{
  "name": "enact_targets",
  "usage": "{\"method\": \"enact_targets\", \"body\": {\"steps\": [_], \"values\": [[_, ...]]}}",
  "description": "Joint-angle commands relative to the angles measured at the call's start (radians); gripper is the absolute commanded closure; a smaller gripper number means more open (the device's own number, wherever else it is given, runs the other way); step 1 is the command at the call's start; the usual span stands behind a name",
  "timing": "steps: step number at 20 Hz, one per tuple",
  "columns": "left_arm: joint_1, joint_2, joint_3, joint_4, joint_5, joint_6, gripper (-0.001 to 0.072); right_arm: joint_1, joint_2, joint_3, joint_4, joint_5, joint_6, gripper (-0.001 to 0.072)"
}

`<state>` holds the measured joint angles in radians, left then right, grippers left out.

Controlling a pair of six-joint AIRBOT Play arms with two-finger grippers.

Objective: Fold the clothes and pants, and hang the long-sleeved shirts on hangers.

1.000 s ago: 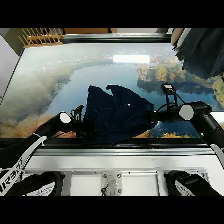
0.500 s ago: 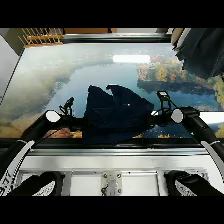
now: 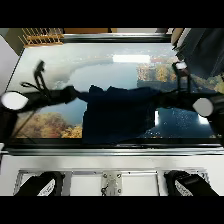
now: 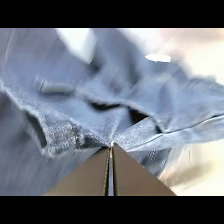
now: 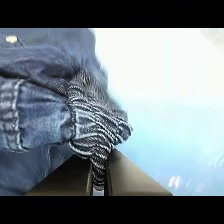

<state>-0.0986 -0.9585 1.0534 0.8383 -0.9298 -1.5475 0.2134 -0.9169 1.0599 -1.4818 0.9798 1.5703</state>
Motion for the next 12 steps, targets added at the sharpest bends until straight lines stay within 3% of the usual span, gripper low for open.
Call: {"method": "enact_targets", "body": {"steps": [1,5,9,12], "values": [[0.013,0.061,0.314,-0.001,-0.008,0.000,0.0691,0.001,0.083,0.206,0.018,0.020,-0.003,0.0656],[0.013,0.127,0.605,0.000,0.029,0.000,0.0691,0.001,0.206,0.359,0.146,0.019,-0.003,0.0655],[0.013,0.177,0.724,0.000,0.044,0.000,0.0691,0.001,0.312,0.372,0.280,0.024,0.008,0.0656],[0.013,0.172,0.775,0.001,0.052,0.000,0.0691,0.001,0.348,0.372,0.309,0.024,0.077,0.0656]]}}
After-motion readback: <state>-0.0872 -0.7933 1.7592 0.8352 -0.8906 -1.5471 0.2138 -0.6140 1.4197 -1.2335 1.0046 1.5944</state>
